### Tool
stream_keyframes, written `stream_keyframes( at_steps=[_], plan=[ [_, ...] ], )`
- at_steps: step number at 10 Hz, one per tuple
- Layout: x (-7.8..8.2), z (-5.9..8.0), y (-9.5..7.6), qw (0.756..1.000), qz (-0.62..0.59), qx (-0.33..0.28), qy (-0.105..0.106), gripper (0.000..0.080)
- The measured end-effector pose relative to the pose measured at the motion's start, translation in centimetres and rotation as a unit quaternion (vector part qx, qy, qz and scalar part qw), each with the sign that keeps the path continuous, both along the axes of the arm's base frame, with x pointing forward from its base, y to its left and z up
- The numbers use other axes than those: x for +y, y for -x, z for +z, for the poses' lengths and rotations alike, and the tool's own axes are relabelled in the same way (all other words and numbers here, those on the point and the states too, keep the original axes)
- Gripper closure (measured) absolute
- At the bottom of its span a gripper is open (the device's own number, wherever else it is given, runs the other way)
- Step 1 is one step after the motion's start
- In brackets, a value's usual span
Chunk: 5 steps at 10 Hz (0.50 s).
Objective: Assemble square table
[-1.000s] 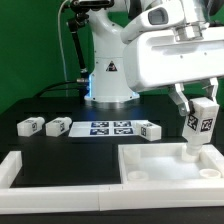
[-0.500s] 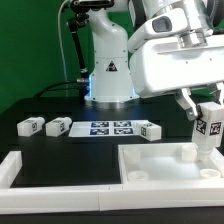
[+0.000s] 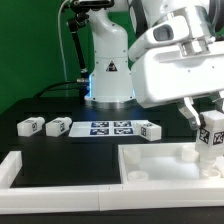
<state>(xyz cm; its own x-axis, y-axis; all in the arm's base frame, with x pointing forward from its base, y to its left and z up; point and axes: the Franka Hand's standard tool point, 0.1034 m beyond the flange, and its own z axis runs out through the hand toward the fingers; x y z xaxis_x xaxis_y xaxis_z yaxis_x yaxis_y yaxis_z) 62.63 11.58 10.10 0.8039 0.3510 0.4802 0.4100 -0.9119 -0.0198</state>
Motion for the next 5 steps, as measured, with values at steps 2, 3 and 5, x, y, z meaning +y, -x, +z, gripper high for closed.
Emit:
stream_keyframes(
  at_steps=[2,3,5],
  plan=[
    [0.26,-0.57,0.26,1.000,0.002,0.004,-0.001,0.0508],
    [0.44,-0.71,0.34,1.000,0.003,0.005,-0.001,0.0508],
    [0.19,-1.23,0.48,1.000,0.001,0.006,-0.001,0.0508]
  ],
)
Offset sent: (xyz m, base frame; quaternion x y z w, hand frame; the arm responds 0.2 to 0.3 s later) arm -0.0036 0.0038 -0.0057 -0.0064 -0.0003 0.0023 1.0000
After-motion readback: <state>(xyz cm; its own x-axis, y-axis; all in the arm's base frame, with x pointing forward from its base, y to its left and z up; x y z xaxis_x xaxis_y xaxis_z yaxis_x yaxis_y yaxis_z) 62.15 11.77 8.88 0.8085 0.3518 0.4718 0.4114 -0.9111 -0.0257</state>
